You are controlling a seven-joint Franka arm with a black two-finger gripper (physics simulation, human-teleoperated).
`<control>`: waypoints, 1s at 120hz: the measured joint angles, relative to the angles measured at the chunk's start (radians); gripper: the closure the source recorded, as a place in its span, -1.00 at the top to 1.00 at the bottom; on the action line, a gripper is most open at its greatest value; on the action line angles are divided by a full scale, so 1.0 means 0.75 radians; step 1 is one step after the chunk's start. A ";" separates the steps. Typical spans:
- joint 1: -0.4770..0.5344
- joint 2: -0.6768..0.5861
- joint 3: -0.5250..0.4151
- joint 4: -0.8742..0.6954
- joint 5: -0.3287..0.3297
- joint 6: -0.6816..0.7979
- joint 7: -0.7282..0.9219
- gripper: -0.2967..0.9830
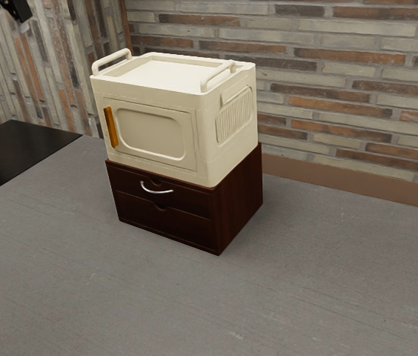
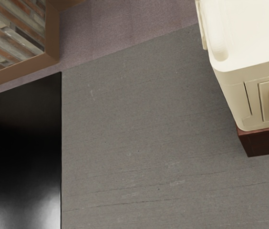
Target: Pull the drawer handle with one arm to open the drawer
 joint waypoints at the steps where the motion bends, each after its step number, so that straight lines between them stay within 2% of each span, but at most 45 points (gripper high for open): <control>1: 0.000 0.001 0.000 0.000 -0.001 0.001 0.002 0.53; 11: -0.033 0.007 -0.020 -0.005 -0.006 0.016 0.025 0.53; 32: -0.194 -0.019 -0.021 -0.061 0.001 0.027 0.063 0.53; 43: -0.242 -0.180 -0.025 -0.264 -0.009 0.004 0.081 0.53; 55: -0.213 -0.363 -0.065 -0.430 -0.029 -0.062 0.097 0.53; 74: -0.154 -0.570 -0.238 -0.750 0.081 -0.075 0.143 0.54; 89: -0.215 -0.620 -0.246 -0.911 0.153 -0.005 0.221 0.54; 120: -0.215 -0.811 -0.245 -1.326 0.246 0.249 0.377 0.54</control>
